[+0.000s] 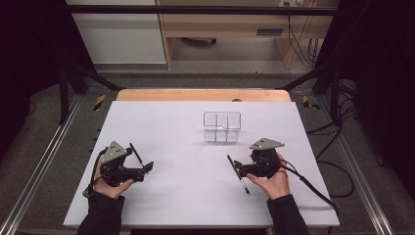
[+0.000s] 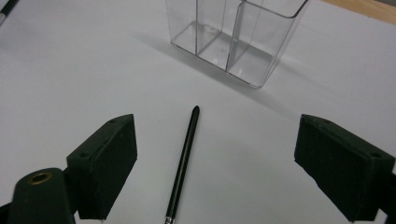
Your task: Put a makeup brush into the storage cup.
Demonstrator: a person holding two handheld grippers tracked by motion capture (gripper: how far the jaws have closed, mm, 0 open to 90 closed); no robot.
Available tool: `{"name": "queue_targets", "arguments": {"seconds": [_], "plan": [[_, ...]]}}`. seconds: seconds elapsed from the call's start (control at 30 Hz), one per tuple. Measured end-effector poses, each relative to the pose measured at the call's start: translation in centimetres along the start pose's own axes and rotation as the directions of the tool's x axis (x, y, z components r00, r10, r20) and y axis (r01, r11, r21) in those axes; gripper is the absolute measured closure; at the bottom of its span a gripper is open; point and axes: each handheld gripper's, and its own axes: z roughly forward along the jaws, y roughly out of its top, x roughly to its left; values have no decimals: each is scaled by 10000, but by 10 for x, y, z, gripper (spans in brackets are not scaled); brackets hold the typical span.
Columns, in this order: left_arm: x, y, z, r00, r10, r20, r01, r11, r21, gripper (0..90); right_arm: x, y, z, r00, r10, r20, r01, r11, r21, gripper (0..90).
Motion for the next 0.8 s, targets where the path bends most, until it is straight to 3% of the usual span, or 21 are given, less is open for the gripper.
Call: {"name": "queue_targets", "arguments": {"seconds": [0.43,0.53,0.8], "plan": [[0,0,1,10000,72,-13,-72,10000,37,52,9,-6,23,9996,-269,-61,273,9952,945,115],[0,0,1,10000,85,-24,-85,10000,39,52,10,-8,28,9995,-292,-127,305,9922,1210,143],[-2,0,1,9999,141,-13,-141,9999,40,55,11,-9,33,9995,-292,-89,301,9905,1341,191]]}}
